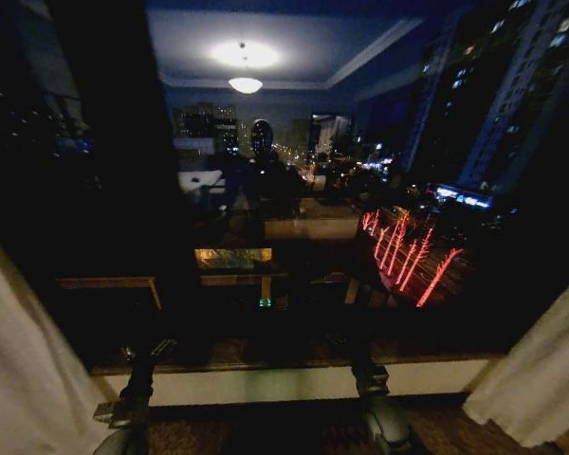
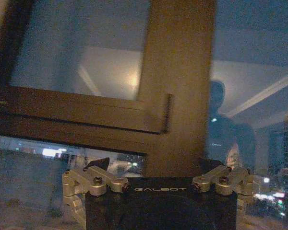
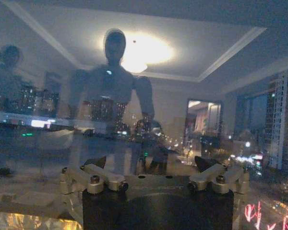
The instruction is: Open the curtains by pulling them apart, changing their state from closed to fully open.
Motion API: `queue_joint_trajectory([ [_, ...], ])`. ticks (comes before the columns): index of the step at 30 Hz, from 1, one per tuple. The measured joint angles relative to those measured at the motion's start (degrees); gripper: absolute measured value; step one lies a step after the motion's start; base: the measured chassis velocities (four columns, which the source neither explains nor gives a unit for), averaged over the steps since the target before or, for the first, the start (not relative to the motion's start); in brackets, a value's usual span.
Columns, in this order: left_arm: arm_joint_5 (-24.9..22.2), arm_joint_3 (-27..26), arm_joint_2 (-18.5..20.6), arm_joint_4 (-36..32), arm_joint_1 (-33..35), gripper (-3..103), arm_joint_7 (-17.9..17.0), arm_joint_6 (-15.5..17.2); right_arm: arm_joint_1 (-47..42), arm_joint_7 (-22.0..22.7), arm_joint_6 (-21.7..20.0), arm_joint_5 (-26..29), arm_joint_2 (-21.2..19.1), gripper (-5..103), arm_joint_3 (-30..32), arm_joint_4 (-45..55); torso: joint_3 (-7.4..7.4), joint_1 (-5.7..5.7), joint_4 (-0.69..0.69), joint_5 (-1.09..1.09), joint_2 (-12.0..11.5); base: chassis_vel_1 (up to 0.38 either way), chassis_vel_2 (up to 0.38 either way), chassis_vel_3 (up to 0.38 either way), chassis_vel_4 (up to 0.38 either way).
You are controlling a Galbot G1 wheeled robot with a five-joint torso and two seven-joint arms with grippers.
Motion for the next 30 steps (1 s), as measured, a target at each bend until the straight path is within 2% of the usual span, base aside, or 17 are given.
queue_joint_trajectory([
  [20,0.0,0.0,0.0,0.0,0.0,100,0.0,0.0,0.0,0.0,0.0,0.0,0.0,100,0.0,0.0,0.00,0.01,0.01,-0.01,0.0,0.340,0.329,-0.336,-0.342],
  [25,0.0,0.0,0.0,0.0,0.0,100,0.0,0.0,0.0,0.0,0.0,0.0,0.0,100,0.0,0.0,0.00,0.01,0.02,-0.02,0.0,0.089,0.075,-0.061,-0.074],
  [30,0.0,0.0,0.0,0.0,0.0,100,0.0,0.0,0.0,0.0,0.0,0.0,0.0,100,0.0,0.0,0.01,0.01,-0.02,0.06,0.0,-0.031,-0.027,0.026,0.033],
])
